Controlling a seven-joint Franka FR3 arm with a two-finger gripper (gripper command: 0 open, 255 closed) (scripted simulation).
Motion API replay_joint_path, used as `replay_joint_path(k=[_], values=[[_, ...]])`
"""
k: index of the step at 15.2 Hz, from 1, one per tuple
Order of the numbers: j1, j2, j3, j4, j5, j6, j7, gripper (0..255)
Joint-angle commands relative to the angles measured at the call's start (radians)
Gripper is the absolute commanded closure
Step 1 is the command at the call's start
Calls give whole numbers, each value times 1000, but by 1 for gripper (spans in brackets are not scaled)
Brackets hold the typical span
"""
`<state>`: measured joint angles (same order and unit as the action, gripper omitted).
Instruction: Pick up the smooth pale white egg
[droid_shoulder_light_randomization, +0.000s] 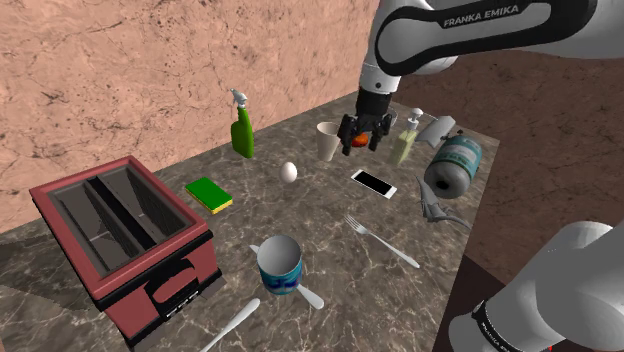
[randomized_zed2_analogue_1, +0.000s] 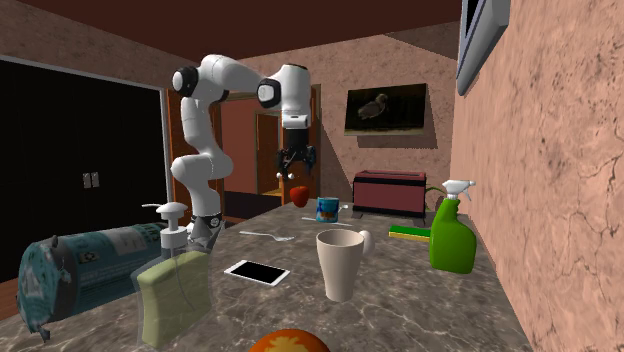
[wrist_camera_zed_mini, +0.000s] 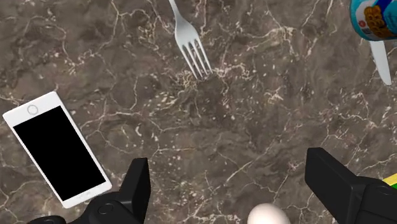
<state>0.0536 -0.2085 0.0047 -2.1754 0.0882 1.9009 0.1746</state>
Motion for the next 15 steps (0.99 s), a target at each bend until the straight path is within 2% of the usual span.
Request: replay_joint_path(k=[1,8,15], values=[[3,85,2,51,9,24,5,0],[16,373,15,287,36,48,35,0],[27,676,26,603,55,7,68,0]])
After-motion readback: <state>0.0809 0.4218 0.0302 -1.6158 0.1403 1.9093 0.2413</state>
